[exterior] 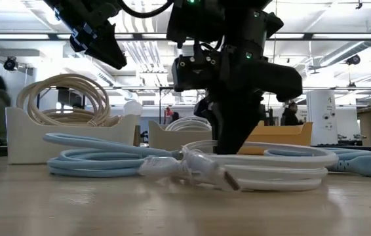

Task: Sort HDMI cables
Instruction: Put the white HDMI cable into the gray bin

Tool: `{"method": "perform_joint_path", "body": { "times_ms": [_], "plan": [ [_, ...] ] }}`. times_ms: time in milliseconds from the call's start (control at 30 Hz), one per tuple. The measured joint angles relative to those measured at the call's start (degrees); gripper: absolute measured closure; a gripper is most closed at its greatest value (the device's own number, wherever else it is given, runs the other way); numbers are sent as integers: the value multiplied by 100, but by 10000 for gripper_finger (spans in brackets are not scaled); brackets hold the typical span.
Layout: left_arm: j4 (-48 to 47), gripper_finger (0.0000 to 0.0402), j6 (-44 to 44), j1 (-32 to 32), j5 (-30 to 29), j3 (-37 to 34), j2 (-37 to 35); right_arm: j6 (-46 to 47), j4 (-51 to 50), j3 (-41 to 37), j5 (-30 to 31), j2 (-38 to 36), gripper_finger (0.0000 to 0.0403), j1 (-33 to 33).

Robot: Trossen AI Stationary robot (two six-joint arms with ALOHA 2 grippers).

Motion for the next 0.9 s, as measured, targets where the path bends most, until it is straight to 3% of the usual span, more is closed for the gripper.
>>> {"method": "perform_joint_path", "body": {
  "times_ms": [200, 433, 700, 900],
  "plan": [
    [0, 241, 2, 0, 0, 0, 0, -10, -694, 394, 277, -284, 384, 1],
    [9, 241, 2, 0, -1, 0, 0, -414, -1182, 546, 1947, -847, 384, -205],
    [48, 241, 4, -2, -2, 0, 0, -316, -1358, 551, 1771, -1493, 385, -663],
    [52, 241, 4, -2, -94, 0, 0, -712, -1481, 551, 2064, -1761, 385, -726]
  ]
}}
